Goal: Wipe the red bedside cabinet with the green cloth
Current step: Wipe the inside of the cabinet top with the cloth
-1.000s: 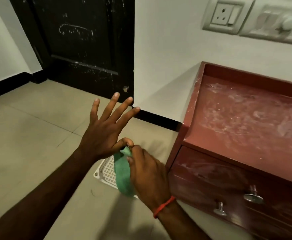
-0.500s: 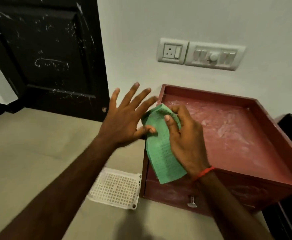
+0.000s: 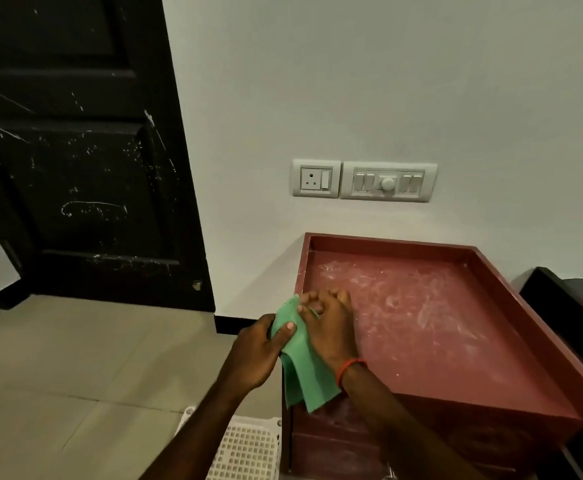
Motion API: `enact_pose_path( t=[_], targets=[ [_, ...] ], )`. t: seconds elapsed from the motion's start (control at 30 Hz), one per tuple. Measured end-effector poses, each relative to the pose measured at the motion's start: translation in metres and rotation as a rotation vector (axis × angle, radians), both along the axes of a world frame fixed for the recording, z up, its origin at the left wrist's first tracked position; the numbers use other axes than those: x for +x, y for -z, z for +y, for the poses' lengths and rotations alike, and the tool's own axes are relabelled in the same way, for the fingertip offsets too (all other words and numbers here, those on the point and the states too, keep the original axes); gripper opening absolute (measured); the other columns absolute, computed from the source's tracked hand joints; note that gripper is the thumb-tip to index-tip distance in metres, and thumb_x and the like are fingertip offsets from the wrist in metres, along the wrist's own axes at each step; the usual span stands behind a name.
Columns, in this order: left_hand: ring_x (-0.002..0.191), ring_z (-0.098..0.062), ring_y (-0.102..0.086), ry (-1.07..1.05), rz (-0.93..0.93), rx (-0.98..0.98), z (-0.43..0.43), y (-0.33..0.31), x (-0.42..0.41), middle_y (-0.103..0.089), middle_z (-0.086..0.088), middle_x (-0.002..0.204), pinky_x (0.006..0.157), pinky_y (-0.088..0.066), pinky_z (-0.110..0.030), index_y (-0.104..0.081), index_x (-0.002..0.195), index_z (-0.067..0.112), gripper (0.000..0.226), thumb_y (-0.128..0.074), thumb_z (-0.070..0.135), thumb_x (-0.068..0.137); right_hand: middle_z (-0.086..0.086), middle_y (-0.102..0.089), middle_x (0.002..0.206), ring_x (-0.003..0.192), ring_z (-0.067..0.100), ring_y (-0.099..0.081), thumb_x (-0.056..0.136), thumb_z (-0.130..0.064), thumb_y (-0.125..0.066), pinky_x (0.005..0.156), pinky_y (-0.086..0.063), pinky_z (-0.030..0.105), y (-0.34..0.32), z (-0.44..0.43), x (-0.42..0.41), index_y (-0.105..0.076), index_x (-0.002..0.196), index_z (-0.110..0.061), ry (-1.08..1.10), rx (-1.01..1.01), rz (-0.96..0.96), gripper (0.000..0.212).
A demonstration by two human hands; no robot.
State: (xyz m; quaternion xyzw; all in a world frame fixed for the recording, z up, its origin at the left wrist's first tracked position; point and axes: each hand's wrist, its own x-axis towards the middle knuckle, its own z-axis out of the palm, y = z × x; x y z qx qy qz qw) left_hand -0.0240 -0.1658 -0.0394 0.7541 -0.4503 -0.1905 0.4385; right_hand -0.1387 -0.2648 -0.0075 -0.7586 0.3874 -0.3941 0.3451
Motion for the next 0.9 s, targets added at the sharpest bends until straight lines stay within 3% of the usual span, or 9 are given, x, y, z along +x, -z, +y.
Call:
enact_pose_path(
  t=[0.13, 0.23, 0.37, 0.43, 0.5, 0.6, 0.7, 0.77, 0.9],
  targets=[
    [0.077, -0.003, -0.069, 0.002, -0.134, 0.022, -0.015, -0.002, 0.012, -0.073, 0.011, 0.088, 0.075, -0.058, -0.042, -0.07, 0.111, 0.029, 0.05, -0.045, 0.068, 0.091, -0.008, -0.055, 0.104, 0.103, 0.01, -0.041, 0.097, -0.03, -0.055, 0.097, -0.044, 0.035, 0.002, 0.003, 0.0, -0.071, 0.106, -0.024, -0.013, -0.276, 0.297, 0.019],
    [0.08, -0.002, -0.07, 0.028, -0.158, 0.02, -0.021, 0.009, 0.023, -0.073, 0.014, 0.09, 0.075, -0.059, -0.039, -0.07, 0.107, 0.034, 0.053, -0.037, 0.072, 0.093, -0.01, -0.052, 0.137, 0.128, 0.012, -0.04, 0.103, -0.042, -0.031, 0.111, -0.027, 0.032, 0.013, 0.017, -0.002, -0.055, 0.132, -0.029, -0.078, -0.417, 0.503, 0.039],
    [0.076, -0.002, -0.067, 0.067, 0.133, -0.038, -0.019, 0.024, 0.031, -0.073, 0.007, 0.082, 0.074, -0.053, -0.039, -0.074, 0.093, 0.031, 0.047, -0.043, 0.065, 0.098, 0.014, -0.057, 0.139, 0.129, 0.028, -0.053, 0.101, -0.051, -0.011, 0.109, -0.03, 0.028, 0.039, 0.038, 0.008, -0.05, 0.136, -0.014, -0.179, -0.284, 0.602, 0.064],
    [0.083, -0.005, -0.07, 0.044, 0.274, -0.058, -0.022, 0.024, 0.031, -0.076, 0.004, 0.086, 0.078, -0.054, -0.037, -0.078, 0.098, 0.03, 0.049, -0.044, 0.065, 0.101, 0.024, -0.052, 0.14, 0.132, 0.03, -0.042, 0.102, -0.045, -0.008, 0.114, -0.016, 0.032, 0.051, 0.031, 0.016, -0.05, 0.136, -0.008, -0.189, -0.279, 0.609, 0.065],
    [0.097, -0.005, -0.074, 0.005, 0.355, -0.054, -0.034, 0.016, 0.03, -0.08, 0.009, 0.1, 0.091, -0.058, -0.036, -0.079, 0.11, 0.034, 0.042, -0.045, 0.057, 0.103, 0.025, -0.032, 0.154, 0.142, 0.03, -0.025, 0.103, -0.046, -0.003, 0.119, -0.009, 0.03, 0.046, 0.019, 0.022, -0.045, 0.144, -0.011, -0.219, -0.237, 0.529, 0.068],
    [0.102, -0.011, -0.075, -0.073, 0.446, -0.057, -0.059, -0.001, 0.026, -0.08, 0.006, 0.104, 0.099, -0.057, -0.045, -0.078, 0.112, 0.032, 0.05, -0.042, 0.065, 0.103, 0.005, 0.019, 0.163, 0.151, 0.023, 0.013, 0.094, -0.052, 0.003, 0.124, -0.004, 0.038, 0.023, -0.012, 0.032, -0.015, 0.156, -0.027, -0.287, -0.071, 0.468, 0.069],
    [0.094, -0.015, -0.075, -0.173, 0.452, -0.018, -0.08, -0.007, 0.02, -0.079, 0.003, 0.095, 0.092, -0.058, -0.051, -0.075, 0.102, 0.031, 0.061, -0.039, 0.08, 0.093, 0.007, -0.013, 0.163, 0.153, 0.023, 0.001, 0.104, -0.04, -0.02, 0.124, -0.011, 0.045, 0.015, -0.033, 0.042, -0.04, 0.144, -0.03, -0.276, -0.102, 0.483, 0.047],
    [0.087, -0.009, -0.073, -0.259, 0.443, 0.017, -0.084, -0.01, 0.012, -0.077, 0.006, 0.089, 0.083, -0.057, -0.041, -0.074, 0.095, 0.031, 0.055, -0.042, 0.076, 0.096, 0.011, -0.033, 0.152, 0.147, 0.026, -0.024, 0.102, -0.04, -0.023, 0.119, -0.027, 0.041, 0.016, -0.035, 0.043, -0.053, 0.133, -0.027, -0.248, -0.122, 0.561, 0.045],
    [0.081, -0.003, -0.071, -0.338, 0.429, 0.065, -0.091, -0.023, 0.001, -0.076, 0.006, 0.087, 0.072, -0.053, -0.023, -0.075, 0.096, 0.028, 0.044, -0.041, 0.054, 0.107, 0.012, -0.052, 0.132, 0.106, 0.025, -0.06, 0.101, -0.043, -0.023, 0.085, -0.055, 0.037, 0.006, -0.052, 0.04, -0.056, 0.126, -0.022, -0.21, -0.239, 0.65, 0.046]
  ],
)
